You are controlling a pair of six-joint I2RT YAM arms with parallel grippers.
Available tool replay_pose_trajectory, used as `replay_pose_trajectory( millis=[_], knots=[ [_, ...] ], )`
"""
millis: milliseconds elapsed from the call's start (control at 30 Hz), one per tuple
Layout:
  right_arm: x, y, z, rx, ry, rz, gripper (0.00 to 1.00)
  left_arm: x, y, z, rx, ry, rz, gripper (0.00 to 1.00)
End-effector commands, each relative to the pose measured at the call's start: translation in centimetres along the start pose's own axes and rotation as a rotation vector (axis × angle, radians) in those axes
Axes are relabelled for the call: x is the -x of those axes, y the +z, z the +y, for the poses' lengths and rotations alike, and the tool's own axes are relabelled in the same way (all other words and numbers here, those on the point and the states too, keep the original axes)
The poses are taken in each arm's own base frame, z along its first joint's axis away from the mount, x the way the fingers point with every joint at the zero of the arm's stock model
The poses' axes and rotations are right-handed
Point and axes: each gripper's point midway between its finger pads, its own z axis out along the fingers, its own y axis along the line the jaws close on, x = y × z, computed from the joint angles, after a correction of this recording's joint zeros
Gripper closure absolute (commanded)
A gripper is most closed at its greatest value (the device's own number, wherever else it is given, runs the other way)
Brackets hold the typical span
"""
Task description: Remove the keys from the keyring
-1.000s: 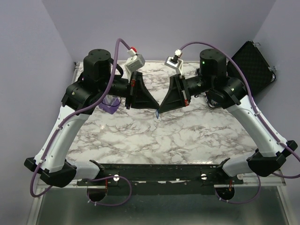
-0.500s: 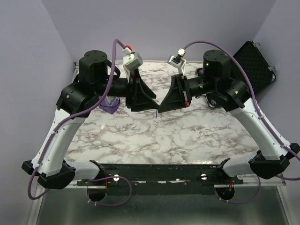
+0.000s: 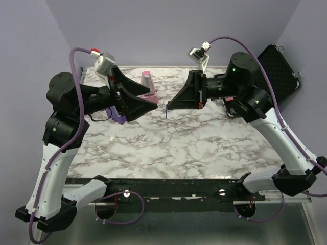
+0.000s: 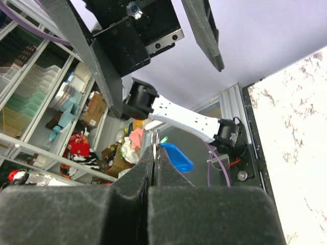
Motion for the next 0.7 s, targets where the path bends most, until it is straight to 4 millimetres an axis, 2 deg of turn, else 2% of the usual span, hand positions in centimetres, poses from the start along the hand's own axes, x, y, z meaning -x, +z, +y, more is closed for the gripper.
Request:
replay_pose_trajectory(
  millis=[0, 133, 400, 667],
  knots=[
    [2.3, 0.0, 1.8, 0.054, -0.059, -0.112, 0.99, 3.1, -0.6, -1.8, -0.095, -0.076, -0.166, 0.07],
    [3.2, 0.2, 2.7, 0.113, -0.077, -0.149, 0.99, 4.0, -0.7, -3.5, -0.215, -0.11, -0.199, 0.11],
    [4.3, 0.4, 3.5, 0.157, -0.107, -0.171, 0.99, 4.4, -0.5, -3.6, -0.249, -0.132, -0.205, 0.13],
    [4.8, 0.7, 3.2, 0.159, -0.105, -0.191, 0.99, 4.5, -0.1, -3.0, -0.245, -0.144, -0.218, 0.22]
  ],
)
